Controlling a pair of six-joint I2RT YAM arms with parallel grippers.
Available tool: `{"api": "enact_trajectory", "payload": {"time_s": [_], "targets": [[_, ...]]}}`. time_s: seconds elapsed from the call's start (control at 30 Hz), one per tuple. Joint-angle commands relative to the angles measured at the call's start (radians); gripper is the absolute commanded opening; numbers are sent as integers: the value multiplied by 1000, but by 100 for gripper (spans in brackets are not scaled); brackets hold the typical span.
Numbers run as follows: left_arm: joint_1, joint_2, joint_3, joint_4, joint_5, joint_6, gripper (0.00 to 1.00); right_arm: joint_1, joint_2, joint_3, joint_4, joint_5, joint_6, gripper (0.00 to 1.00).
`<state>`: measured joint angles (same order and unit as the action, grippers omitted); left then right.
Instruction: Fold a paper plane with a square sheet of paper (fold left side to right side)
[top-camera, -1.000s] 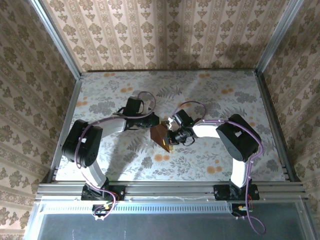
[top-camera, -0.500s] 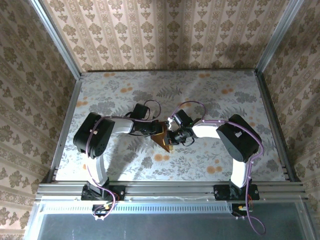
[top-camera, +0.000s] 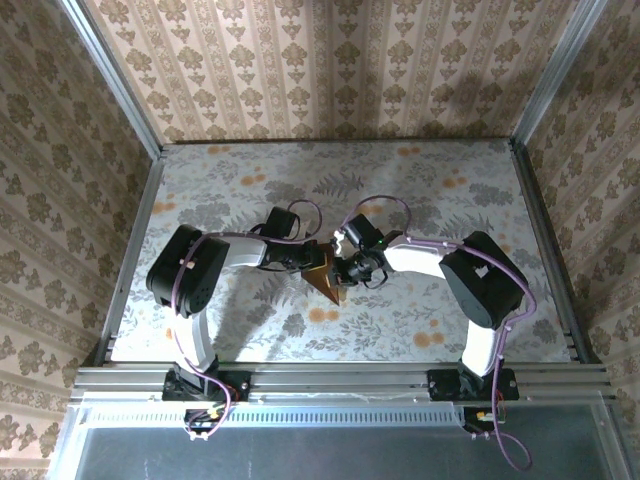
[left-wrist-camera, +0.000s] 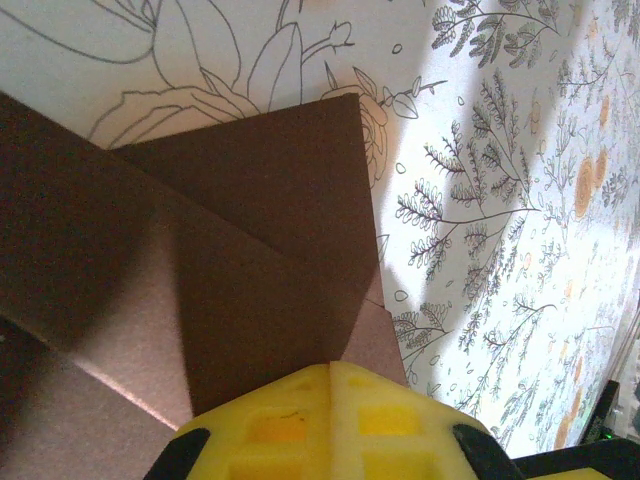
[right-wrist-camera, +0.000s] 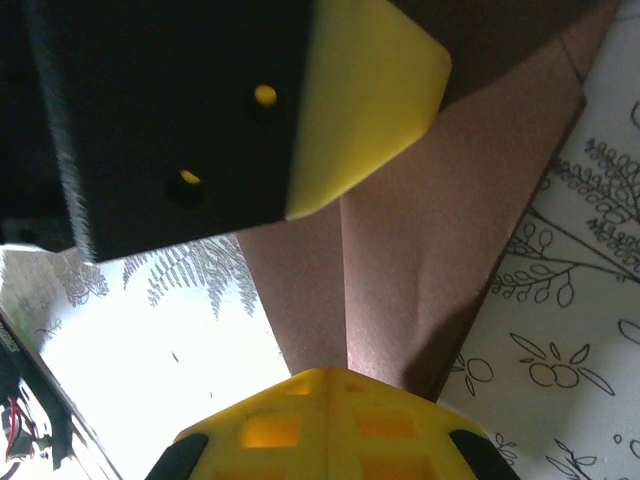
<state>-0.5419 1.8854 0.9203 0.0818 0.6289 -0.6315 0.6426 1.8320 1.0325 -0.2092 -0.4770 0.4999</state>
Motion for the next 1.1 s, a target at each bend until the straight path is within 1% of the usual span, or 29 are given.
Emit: {"api": "enact_trajectory", "payload": {"time_s": [0.0, 0.23, 0.4, 1.07], "targets": [[0, 27, -22, -51, -57, 36, 0, 5, 22, 30, -1, 0, 5, 0], [0, 22, -22, -53, -58, 35, 0, 6, 76, 66, 8, 3, 3, 0], [-1, 23, -23, -53, -60, 32, 0, 11, 93, 60, 17, -11, 8, 0], [10, 31, -20, -71, -84, 44, 0, 29, 24, -45, -36, -41, 19, 0]]}}
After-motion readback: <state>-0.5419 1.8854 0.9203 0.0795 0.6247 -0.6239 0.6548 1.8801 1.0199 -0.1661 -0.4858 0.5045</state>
